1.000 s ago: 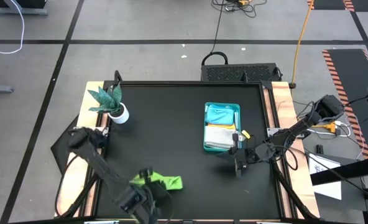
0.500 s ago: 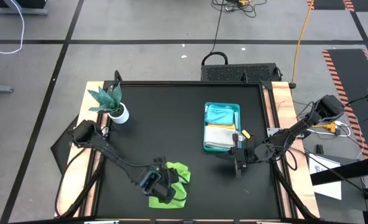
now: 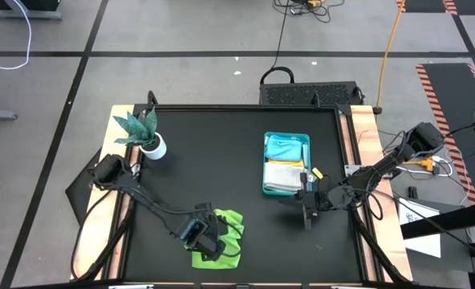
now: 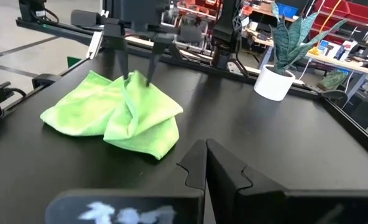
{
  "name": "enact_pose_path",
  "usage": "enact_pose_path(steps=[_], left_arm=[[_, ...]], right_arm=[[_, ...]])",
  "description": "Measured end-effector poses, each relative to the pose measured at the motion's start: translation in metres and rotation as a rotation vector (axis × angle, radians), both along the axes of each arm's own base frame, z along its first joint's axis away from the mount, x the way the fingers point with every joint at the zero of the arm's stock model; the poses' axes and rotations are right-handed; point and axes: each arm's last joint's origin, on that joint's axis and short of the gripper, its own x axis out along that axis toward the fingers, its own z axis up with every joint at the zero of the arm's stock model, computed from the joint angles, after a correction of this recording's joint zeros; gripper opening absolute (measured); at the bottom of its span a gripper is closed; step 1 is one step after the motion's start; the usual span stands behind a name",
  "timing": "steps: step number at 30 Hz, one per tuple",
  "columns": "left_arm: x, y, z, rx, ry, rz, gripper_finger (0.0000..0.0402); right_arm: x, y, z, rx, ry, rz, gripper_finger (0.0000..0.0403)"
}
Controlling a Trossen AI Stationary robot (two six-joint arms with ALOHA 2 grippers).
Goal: Fold microfiber towels
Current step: Fold the light green microfiber cloth
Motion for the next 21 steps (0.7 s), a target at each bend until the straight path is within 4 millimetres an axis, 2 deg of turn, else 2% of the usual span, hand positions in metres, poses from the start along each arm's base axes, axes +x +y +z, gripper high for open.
enact_pose_path(steps=[6, 11, 16, 21], left_arm=[[-0.016, 0.002, 0.021, 0.092, -0.054, 0.024, 0.0141], [-0.023, 0.005, 0.045, 0.082, -0.134, 0.000, 0.0139], [-0.018, -0.001, 0.041, 0.115, -0.163, -0.073, 0.0143], [-0.003, -0.010, 0.024, 0.129, -0.178, -0.220, 0.0182]], right_arm=[[0.000, 0.000, 0.000, -0.001, 0.002, 0.000, 0.0000], [0.000, 0.000, 0.000, -0.001, 0.002, 0.000, 0.0000], [0.000, 0.000, 0.000, -0.001, 0.003, 0.000, 0.0000], [0.000, 0.000, -0.001, -0.003, 0.005, 0.000, 0.0000]])
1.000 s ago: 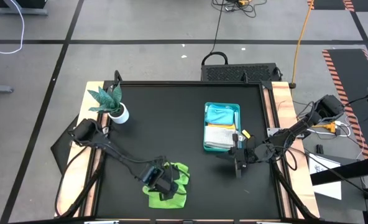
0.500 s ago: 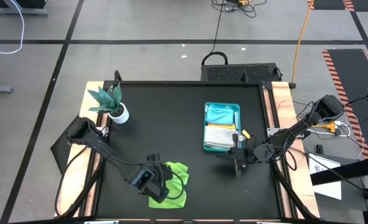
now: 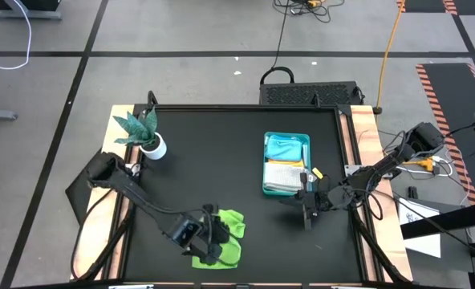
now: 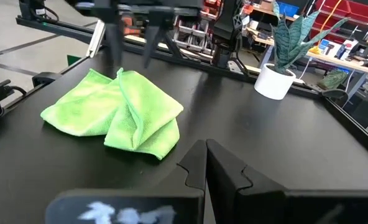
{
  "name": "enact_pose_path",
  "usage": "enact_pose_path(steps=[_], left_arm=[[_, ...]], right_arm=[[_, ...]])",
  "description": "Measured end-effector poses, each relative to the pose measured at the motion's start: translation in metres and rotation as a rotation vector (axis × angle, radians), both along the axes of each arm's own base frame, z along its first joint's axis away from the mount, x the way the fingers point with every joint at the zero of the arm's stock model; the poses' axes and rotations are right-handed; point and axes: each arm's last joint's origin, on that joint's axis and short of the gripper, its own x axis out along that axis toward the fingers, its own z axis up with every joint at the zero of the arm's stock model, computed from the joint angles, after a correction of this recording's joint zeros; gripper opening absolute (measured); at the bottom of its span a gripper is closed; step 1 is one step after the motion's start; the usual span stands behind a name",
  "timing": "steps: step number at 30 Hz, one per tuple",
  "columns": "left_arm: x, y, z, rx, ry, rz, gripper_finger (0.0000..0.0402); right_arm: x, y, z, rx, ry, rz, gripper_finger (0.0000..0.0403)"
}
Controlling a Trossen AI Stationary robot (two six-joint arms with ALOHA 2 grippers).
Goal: Fold microfiber towels
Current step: Fold the light green microfiber cloth
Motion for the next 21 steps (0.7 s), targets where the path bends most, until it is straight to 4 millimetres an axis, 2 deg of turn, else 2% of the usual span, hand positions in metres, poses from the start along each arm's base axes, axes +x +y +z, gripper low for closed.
enact_pose_path(steps=[4, 8, 11, 15, 21], left_arm=[[0.006, -0.007, -0.012, 0.042, -0.001, -0.094, 0.0224], [0.010, -0.007, -0.021, 0.062, -0.008, -0.029, 0.0251], [0.011, -0.007, -0.025, 0.059, -0.024, 0.037, 0.0248], [0.012, -0.005, -0.025, 0.052, -0.032, 0.072, 0.0197], [0.015, 0.000, -0.025, 0.025, -0.009, 0.076, 0.0067]], right_arm=[[0.000, 0.000, 0.000, -0.003, 0.004, 0.000, 0.0000], [0.000, 0.000, 0.000, -0.002, 0.004, 0.000, 0.0000], [0.000, 0.000, 0.000, -0.002, 0.004, 0.000, 0.0000], [0.000, 0.000, 0.000, -0.002, 0.004, 0.000, 0.0000], [0.000, 0.000, 0.000, -0.002, 0.003, 0.000, 0.0000]])
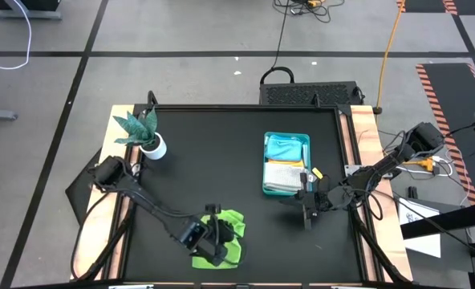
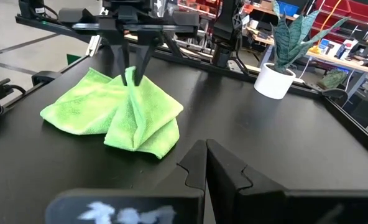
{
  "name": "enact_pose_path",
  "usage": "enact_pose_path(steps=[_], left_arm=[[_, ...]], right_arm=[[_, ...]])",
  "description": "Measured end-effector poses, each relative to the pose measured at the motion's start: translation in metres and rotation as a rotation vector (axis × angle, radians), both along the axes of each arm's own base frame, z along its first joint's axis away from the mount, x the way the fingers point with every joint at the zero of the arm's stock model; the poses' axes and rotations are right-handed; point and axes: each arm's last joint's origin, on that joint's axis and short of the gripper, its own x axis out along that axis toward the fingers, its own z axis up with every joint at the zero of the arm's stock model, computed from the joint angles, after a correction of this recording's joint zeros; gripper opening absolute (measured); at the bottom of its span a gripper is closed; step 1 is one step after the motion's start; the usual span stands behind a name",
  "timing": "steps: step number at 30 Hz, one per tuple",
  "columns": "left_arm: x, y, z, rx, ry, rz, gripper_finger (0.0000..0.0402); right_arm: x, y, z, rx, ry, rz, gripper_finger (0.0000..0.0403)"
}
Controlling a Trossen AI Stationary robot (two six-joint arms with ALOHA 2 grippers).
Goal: Fold microfiber towels
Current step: Fold the light green microfiber cloth
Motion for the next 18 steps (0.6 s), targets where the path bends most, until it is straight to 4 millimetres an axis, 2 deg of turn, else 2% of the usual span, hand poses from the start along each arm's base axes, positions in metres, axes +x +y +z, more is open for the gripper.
enact_pose_path(steps=[2, 5, 6, 10, 14, 16, 18], left_arm=[[0.002, 0.004, 0.000, 0.001, 0.005, 0.009, 0.0022], [0.003, 0.015, 0.017, 0.042, 0.003, 0.043, 0.0011], [0.004, 0.019, 0.029, 0.053, -0.017, 0.060, 0.0011], [0.002, 0.028, 0.102, 0.083, -0.190, 0.114, 0.0004], [-0.012, 0.028, 0.167, 0.038, -0.374, 0.096, 0.0006], [-0.025, 0.027, 0.186, 0.022, -0.424, 0.085, 0.0004], [-0.036, 0.026, 0.195, 0.003, -0.439, 0.074, 0.0005]], right_arm=[[0.000, 0.000, 0.000, 0.000, 0.000, 0.000, 0.0000], [0.000, 0.000, 0.000, 0.000, 0.000, 0.000, 0.0000], [0.000, 0.000, 0.000, 0.000, 0.000, 0.000, 0.0000], [0.000, 0.000, 0.000, 0.000, 0.000, 0.000, 0.0000], [0.000, 0.000, 0.000, -0.003, 0.004, 0.000, 0.0000], [0.000, 0.000, -0.001, -0.004, 0.007, 0.000, 0.0000], [0.000, 0.000, -0.001, 0.003, 0.013, -0.002, 0.0000]])
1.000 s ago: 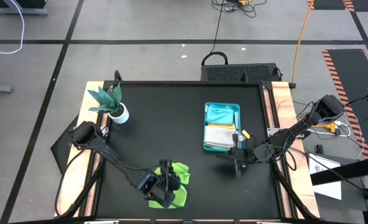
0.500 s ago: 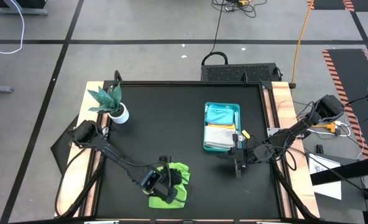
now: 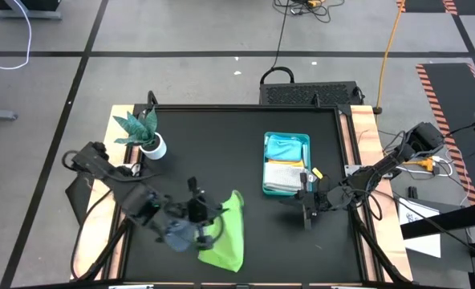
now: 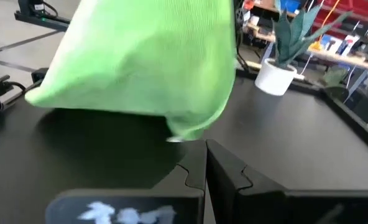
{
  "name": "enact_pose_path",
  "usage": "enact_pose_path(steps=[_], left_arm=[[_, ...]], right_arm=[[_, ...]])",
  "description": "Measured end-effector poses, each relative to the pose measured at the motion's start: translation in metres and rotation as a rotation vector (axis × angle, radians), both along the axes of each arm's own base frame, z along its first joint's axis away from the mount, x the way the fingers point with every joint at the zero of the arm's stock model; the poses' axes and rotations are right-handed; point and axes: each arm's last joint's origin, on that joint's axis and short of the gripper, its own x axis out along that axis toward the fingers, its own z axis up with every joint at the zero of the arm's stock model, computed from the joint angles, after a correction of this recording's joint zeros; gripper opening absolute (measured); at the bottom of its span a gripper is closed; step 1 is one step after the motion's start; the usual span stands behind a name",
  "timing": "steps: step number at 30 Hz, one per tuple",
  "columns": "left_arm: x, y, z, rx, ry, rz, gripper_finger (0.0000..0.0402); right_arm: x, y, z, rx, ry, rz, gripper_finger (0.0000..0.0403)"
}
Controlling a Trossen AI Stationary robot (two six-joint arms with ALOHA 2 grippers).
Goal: Fold microfiber towels
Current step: Fold the light green microfiber cloth
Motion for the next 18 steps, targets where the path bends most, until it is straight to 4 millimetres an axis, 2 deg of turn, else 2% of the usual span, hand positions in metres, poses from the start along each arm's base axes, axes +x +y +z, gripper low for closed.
enact_pose_path(steps=[2, 8, 14, 18], left_arm=[[-0.013, -0.004, 0.003, -0.035, 0.010, -0.020, 0.0010], [-0.042, -0.025, -0.007, -0.094, 0.094, -0.014, 0.0004], [-0.055, -0.044, -0.008, -0.147, 0.071, -0.025, 0.0011], [-0.054, -0.037, 0.000, -0.152, 0.028, -0.017, 0.0004]], right_arm=[[0.000, 0.000, -0.001, 0.018, 0.008, -0.002, 0.0000], [0.000, 0.002, -0.001, 0.064, 0.019, 0.051, 0.0005], [0.003, 0.005, 0.002, 0.101, -0.035, 0.102, 0.0038], [0.013, 0.008, -0.001, 0.097, -0.083, 0.113, 0.0069]])
